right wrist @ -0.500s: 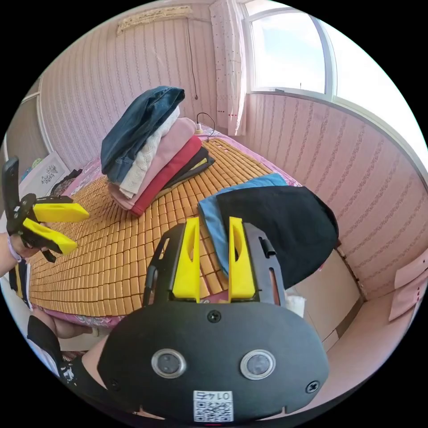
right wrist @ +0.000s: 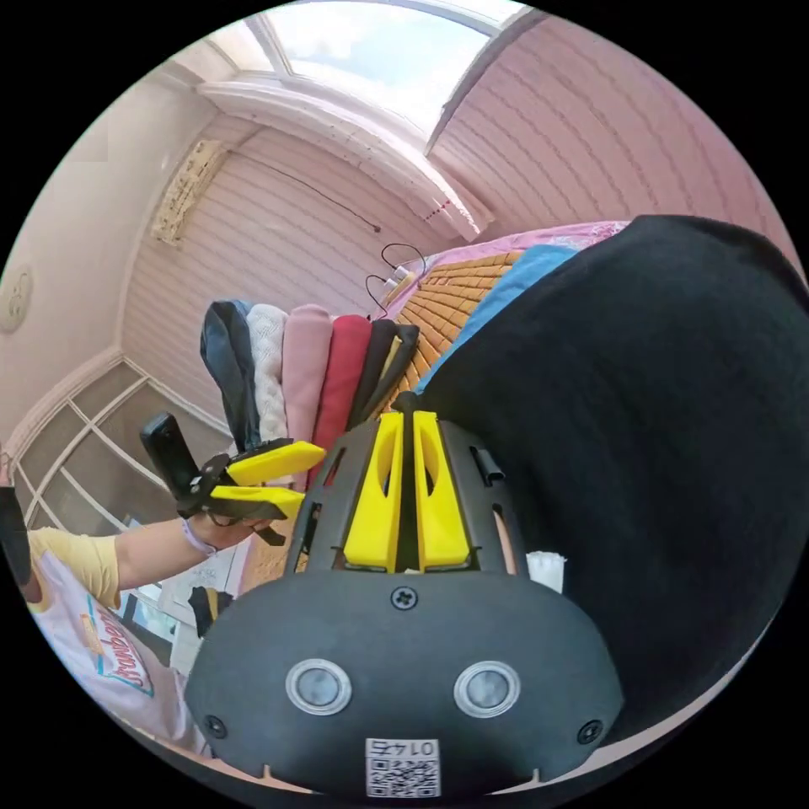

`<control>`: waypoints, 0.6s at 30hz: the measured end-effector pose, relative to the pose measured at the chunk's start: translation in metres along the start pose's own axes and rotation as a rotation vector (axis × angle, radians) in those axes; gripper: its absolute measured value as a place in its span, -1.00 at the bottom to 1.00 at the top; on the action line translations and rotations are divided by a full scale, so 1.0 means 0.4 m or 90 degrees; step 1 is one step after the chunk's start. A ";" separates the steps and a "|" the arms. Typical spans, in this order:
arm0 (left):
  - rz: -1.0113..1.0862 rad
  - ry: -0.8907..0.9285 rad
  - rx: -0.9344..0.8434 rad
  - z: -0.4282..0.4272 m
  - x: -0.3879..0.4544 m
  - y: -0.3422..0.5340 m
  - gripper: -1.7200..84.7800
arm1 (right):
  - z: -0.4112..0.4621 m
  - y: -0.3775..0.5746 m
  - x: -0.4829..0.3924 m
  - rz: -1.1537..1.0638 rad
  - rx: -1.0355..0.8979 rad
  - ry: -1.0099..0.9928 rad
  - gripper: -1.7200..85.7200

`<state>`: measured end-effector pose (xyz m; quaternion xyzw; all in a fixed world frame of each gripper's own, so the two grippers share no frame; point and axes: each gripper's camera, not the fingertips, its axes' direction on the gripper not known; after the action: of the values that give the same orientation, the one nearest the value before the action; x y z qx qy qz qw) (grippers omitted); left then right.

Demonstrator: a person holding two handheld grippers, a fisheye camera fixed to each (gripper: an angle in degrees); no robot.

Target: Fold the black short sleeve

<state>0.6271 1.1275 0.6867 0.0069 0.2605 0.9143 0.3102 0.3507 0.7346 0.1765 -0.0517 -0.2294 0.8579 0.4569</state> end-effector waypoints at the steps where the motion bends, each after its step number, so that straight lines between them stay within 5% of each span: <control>1: -0.012 0.008 0.013 0.016 -0.014 -0.021 -0.70 | -0.014 0.000 0.008 0.006 0.004 -0.005 -0.92; 13: -0.068 -0.011 -0.070 0.087 -0.021 -0.134 -0.97 | -0.186 0.021 0.038 -0.007 0.009 -0.033 -0.94; 18: -0.083 0.049 0.020 -0.152 0.024 -0.081 -0.98 | -0.446 0.151 -0.122 -0.156 0.226 -0.055 -0.94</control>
<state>0.6268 1.1260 0.6170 -0.0404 0.2867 0.8875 0.3585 0.3863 0.7281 -0.0146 0.0949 -0.0989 0.8241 0.5496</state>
